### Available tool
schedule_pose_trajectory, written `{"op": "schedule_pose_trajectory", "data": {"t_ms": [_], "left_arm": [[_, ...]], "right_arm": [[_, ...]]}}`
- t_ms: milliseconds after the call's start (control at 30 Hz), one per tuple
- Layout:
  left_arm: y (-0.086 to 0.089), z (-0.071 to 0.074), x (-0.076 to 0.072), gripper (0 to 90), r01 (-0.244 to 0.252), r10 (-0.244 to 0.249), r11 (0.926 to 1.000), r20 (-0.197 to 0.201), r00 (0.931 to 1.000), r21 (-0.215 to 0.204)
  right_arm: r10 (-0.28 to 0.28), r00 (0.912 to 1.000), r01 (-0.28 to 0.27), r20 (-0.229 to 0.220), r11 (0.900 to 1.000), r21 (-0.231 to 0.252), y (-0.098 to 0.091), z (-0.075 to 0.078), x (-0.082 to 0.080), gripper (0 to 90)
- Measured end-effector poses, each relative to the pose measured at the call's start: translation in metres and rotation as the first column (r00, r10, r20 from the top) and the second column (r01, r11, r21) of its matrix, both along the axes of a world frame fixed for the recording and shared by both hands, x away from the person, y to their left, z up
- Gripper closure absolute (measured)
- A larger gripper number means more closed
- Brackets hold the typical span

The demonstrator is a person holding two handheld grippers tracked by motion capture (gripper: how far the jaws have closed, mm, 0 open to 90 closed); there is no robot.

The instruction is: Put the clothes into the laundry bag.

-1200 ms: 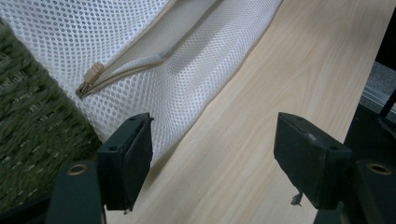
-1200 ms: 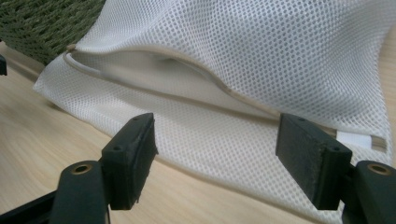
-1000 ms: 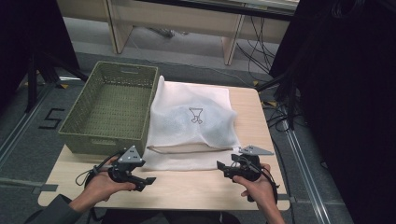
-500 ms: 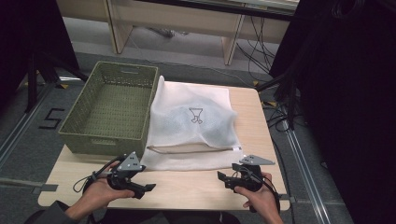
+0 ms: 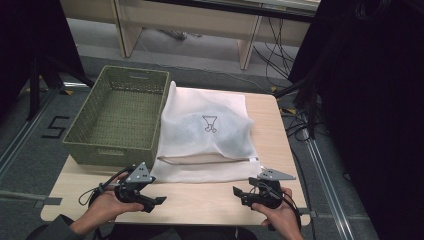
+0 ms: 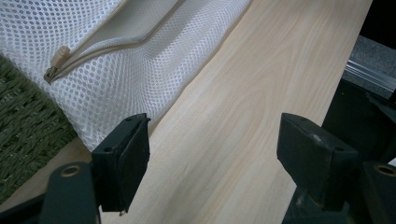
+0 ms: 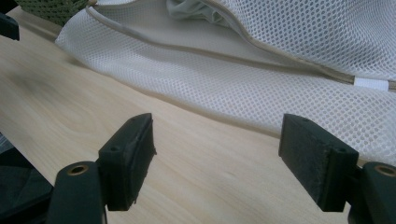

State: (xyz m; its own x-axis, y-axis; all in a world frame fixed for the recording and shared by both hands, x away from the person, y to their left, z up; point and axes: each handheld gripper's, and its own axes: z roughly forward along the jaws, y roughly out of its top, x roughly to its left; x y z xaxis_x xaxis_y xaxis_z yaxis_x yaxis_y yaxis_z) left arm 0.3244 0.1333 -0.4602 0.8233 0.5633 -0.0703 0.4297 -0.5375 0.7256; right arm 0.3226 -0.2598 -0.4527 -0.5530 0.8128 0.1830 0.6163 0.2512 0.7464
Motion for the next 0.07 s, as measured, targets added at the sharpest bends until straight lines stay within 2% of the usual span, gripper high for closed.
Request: {"op": "schedule_pose_trajectory", "data": {"t_ms": [33, 67], "left_arm": [[0.0001, -0.0006, 0.0006, 24.8, 0.001, -0.001, 1.0000, 0.001, 1.0000, 0.007], [-0.0003, -0.0012, 0.0005, 24.6, -0.001, 0.001, 1.0000, -0.004, 1.0000, 0.004]], "right_arm": [[-0.019, 0.9991, 0.019, -0.037, 0.9998, 0.006, 0.0016, 0.0010, -0.0022, 27.4], [0.000, 1.0000, 0.000, 0.000, 0.9998, -0.018, -0.0008, 0.0002, 0.0000, 27.4]]}}
